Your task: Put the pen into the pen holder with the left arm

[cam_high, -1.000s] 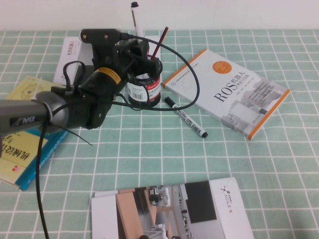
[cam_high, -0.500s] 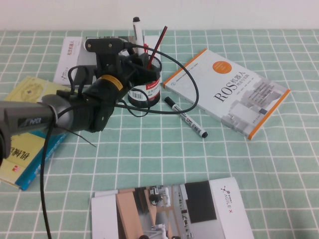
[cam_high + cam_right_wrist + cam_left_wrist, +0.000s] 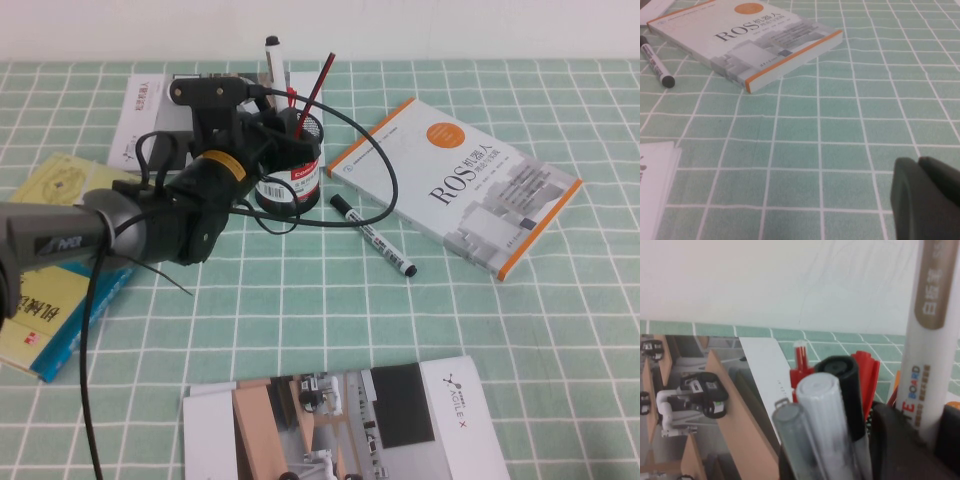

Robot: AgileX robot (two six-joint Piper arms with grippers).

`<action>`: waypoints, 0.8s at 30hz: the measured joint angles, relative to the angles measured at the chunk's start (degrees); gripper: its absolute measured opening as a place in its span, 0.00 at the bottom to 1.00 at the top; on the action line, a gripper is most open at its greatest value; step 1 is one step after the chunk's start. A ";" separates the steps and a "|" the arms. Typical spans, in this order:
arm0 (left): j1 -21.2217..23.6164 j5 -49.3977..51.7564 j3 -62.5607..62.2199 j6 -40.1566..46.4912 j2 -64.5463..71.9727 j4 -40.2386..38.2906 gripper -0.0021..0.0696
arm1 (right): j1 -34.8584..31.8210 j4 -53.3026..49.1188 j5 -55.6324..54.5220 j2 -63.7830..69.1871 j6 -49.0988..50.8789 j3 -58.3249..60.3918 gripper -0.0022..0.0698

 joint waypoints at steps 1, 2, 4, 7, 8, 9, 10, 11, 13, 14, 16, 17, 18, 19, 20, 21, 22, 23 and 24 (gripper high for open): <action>0.00 0.16 0.00 -0.03 -0.27 0.18 0.21 | 0.00 0.00 0.00 0.00 0.00 0.00 0.00; 0.00 0.60 0.00 -0.13 -0.79 0.32 0.23 | 0.00 0.00 0.00 0.00 0.00 0.00 0.00; 0.00 1.29 0.00 -0.24 -1.84 0.71 0.31 | 0.00 0.00 0.00 0.00 0.00 0.00 0.00; 0.00 3.00 0.00 -0.24 -3.70 0.80 0.44 | 0.00 0.00 0.00 0.00 0.00 0.00 0.00; 0.00 3.66 0.00 -0.24 -4.11 0.80 0.48 | 0.00 0.00 0.00 0.00 0.00 0.00 0.00; 0.00 4.04 0.00 -0.24 -4.53 0.85 0.51 | 0.00 0.00 0.00 0.00 0.00 0.00 0.00; 0.00 4.63 0.00 -0.24 -4.79 0.85 0.53 | 0.00 0.00 0.00 0.00 0.00 0.00 0.00; 0.00 5.21 0.00 -0.24 -4.95 0.85 0.55 | 0.00 0.00 0.00 0.00 0.00 0.00 0.00; -0.13 6.17 0.00 -0.24 -5.29 0.71 0.56 | 0.00 0.00 0.00 0.00 0.00 0.00 0.00; -0.34 7.16 0.00 -0.24 -5.55 0.29 0.57 | 0.00 0.00 0.00 0.00 0.00 0.00 0.00; -0.84 9.50 0.00 -0.24 -6.50 0.16 0.57 | 0.00 0.00 0.00 0.00 0.00 0.00 0.00; -1.03 10.72 0.00 0.19 -7.33 0.16 0.57 | 0.00 0.00 0.00 0.00 0.00 0.00 0.00; -1.28 11.73 0.00 0.61 -8.21 0.16 0.57 | 0.00 0.00 0.00 0.00 0.00 0.00 0.00; -1.56 13.01 0.10 1.17 -9.59 0.16 0.55 | 0.00 0.00 0.00 0.00 0.00 0.00 0.00; -1.68 14.21 0.23 1.90 -11.21 0.16 0.51 | 0.00 0.00 0.00 0.00 0.00 0.00 0.00; -1.81 15.03 0.51 2.61 -12.69 0.16 0.47 | 0.00 0.00 0.00 0.00 0.00 0.00 0.00; -2.05 15.86 1.20 3.71 -14.78 0.16 0.39 | 0.00 0.00 0.00 0.00 0.00 0.00 0.00; -2.20 16.18 2.20 4.86 -17.04 0.16 0.29 | 0.00 0.00 0.00 0.00 0.00 0.00 0.00; -2.32 16.30 3.61 6.12 -19.46 0.16 0.20 | 0.00 0.00 0.00 0.00 0.00 0.00 0.00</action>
